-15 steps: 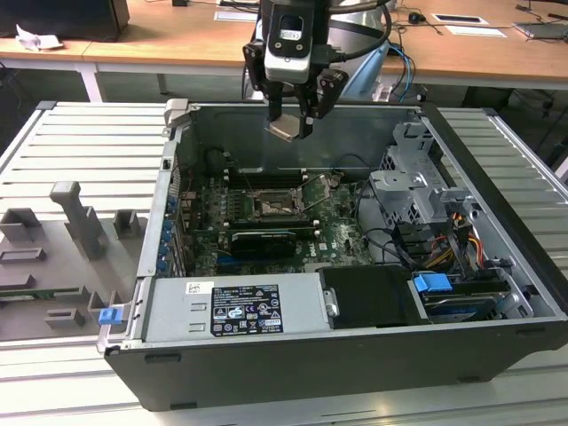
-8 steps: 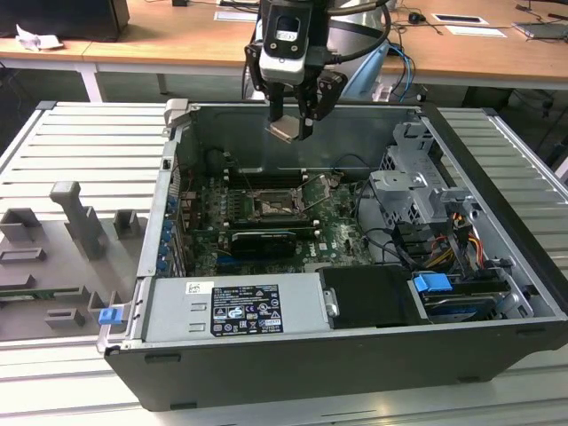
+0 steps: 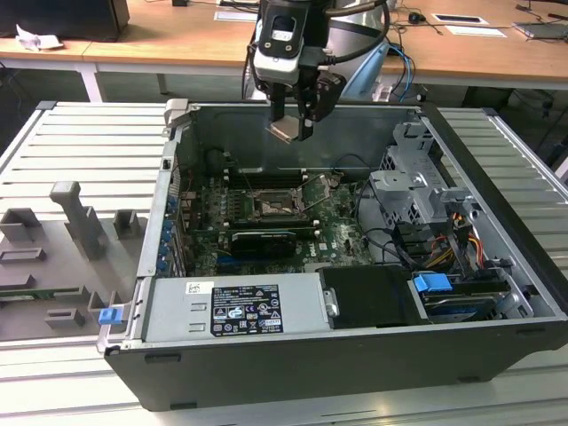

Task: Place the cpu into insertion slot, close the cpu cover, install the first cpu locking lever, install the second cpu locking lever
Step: 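Place the cpu into insertion slot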

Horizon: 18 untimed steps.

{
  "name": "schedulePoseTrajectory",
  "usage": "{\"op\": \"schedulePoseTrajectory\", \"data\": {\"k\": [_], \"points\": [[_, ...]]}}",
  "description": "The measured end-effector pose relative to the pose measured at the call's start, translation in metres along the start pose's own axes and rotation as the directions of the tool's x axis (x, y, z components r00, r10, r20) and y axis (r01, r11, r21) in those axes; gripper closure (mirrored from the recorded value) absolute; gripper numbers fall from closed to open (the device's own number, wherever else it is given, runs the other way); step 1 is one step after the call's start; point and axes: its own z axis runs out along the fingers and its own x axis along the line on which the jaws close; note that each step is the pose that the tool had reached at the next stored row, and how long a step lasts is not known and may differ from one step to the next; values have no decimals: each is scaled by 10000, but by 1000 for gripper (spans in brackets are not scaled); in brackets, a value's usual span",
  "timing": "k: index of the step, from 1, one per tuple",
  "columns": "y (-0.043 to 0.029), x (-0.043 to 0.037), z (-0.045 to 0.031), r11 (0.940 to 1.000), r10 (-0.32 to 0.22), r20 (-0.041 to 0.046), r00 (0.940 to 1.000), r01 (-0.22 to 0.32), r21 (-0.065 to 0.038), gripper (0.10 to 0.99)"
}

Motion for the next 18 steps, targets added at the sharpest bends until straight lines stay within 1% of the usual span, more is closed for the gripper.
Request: {"op": "schedulePoseTrajectory", "data": {"k": [2,8,13,18], "points": [[0,0,1,9997,255,23,9997,-255,-5,545],[0,0,4,9973,732,64,9973,-732,-17,545],[-1,0,7,9939,1107,97,9938,-1106,-27,545],[-1,0,10,9885,1513,132,9884,-1513,-39,545]]}}
